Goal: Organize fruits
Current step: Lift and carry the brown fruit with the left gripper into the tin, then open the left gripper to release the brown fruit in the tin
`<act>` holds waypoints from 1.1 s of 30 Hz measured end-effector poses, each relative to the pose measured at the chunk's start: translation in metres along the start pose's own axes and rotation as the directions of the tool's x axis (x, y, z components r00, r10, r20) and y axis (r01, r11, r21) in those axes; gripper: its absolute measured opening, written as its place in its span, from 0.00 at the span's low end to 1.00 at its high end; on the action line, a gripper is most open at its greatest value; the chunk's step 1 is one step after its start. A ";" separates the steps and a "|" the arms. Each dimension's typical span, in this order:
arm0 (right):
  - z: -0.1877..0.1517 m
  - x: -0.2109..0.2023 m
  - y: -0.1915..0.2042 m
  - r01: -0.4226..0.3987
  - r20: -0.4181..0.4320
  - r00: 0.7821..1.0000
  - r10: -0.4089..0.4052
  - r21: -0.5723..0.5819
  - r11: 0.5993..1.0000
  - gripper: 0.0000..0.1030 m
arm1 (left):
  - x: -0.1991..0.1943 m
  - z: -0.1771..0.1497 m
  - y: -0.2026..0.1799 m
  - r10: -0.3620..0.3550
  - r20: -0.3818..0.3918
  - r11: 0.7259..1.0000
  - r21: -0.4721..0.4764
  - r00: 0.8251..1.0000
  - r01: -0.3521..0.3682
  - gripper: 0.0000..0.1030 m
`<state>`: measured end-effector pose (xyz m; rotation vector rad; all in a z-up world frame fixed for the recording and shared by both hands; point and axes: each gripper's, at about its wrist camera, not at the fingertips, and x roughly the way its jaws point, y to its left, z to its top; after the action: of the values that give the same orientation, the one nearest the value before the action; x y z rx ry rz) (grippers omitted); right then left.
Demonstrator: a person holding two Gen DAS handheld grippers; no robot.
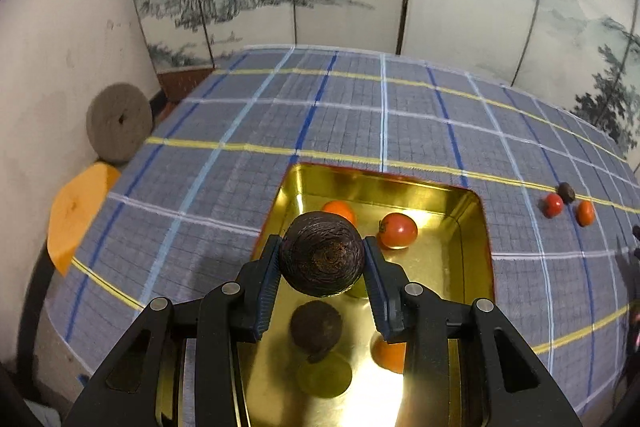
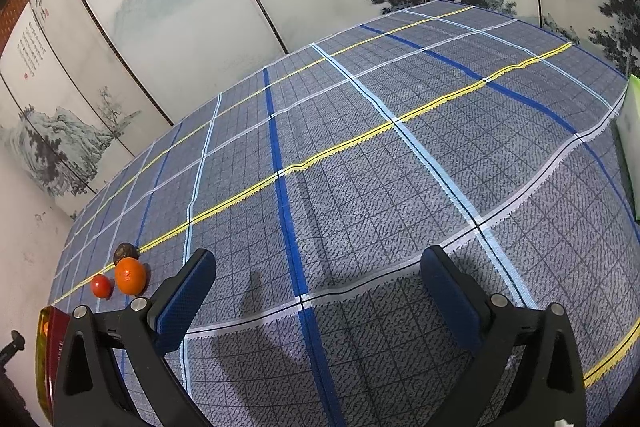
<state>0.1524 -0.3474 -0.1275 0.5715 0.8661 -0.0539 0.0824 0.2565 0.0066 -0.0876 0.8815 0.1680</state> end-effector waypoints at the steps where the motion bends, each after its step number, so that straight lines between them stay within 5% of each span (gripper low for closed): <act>1: 0.000 0.000 0.000 -0.001 0.000 1.000 0.001 0.001 1.000 0.99 | 0.006 0.001 0.000 0.002 -0.014 1.000 -0.010 1.000 -0.002 0.40; 19: 0.000 -0.001 -0.001 0.000 -0.001 1.000 0.000 -0.001 1.000 0.99 | 0.067 0.000 0.010 0.053 -0.162 0.996 -0.060 0.985 -0.063 0.40; 33: 0.001 -0.002 -0.002 0.001 -0.002 1.000 -0.001 -0.003 1.000 0.99 | 0.072 0.000 0.013 0.035 -0.181 0.997 -0.066 0.983 -0.047 0.40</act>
<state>0.1512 -0.3495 -0.1268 0.5689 0.8683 -0.0530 0.1254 0.2769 -0.0492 -0.1517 1.0585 0.2323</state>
